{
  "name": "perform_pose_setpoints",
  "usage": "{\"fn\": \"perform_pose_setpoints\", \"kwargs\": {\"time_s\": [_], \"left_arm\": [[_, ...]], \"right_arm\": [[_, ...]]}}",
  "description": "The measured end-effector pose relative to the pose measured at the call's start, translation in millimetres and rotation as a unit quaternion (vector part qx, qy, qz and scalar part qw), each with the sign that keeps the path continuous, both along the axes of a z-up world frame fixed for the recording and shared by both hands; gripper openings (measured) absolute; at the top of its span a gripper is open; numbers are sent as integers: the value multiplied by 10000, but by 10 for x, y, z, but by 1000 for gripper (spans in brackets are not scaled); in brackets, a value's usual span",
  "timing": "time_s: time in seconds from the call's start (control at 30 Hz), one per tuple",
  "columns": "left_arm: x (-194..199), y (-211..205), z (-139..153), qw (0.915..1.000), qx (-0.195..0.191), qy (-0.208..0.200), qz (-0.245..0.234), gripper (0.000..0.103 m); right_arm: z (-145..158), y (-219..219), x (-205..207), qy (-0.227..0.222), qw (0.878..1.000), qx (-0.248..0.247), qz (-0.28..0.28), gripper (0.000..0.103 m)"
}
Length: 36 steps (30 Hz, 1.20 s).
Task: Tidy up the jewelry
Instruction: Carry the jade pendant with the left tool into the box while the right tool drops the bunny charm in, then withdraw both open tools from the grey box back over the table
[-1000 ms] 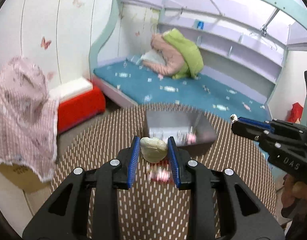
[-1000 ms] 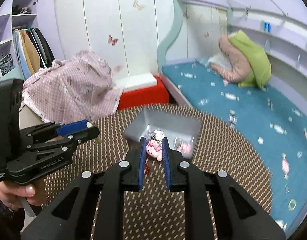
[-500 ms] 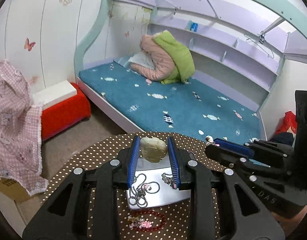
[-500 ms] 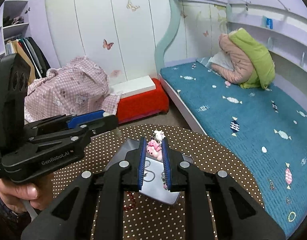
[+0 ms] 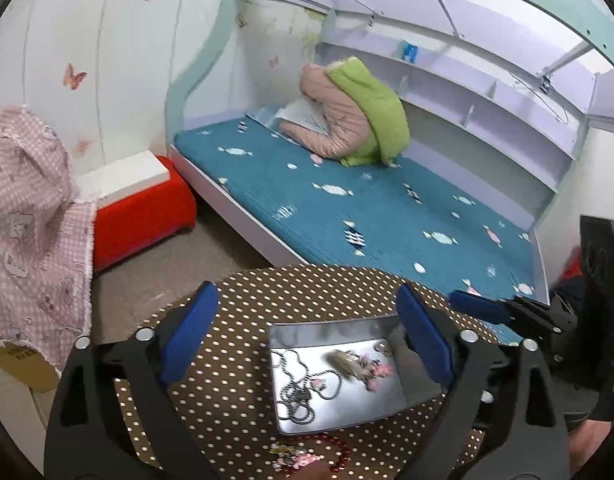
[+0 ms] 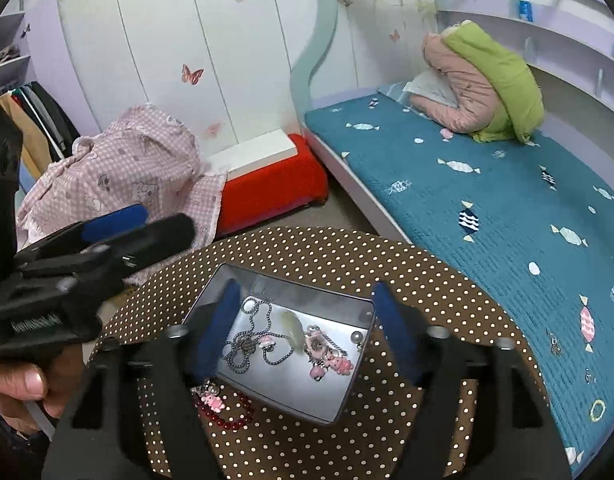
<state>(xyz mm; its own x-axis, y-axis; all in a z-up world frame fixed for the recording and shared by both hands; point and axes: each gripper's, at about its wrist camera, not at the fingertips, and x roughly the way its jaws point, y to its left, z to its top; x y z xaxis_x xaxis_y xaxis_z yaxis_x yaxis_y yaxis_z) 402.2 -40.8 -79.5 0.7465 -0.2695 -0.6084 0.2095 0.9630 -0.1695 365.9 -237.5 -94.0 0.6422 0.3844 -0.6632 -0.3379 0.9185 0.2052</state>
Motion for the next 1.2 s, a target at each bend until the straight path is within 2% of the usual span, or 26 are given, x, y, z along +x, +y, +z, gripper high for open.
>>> {"fn": "perform_pose_setpoints", "kwargs": {"time_s": [0.07, 0.3, 0.8, 1.2], "left_arm": [[-39, 48, 23, 10000, 9, -36, 56, 93], [-265, 141, 117, 9989, 185, -295, 322, 96], [-810, 309, 383, 9955, 225, -735, 545, 96], [-1267, 546, 362, 9922, 353, -859, 827, 96]], "right_arm": [[22, -25, -12, -72, 9999, 6, -104, 95], [88, -66, -90, -188, 9993, 23, -312, 95], [413, -77, -490, -713, 9967, 96, -385, 95], [516, -83, -942, -1047, 9938, -19, -362, 95]]}}
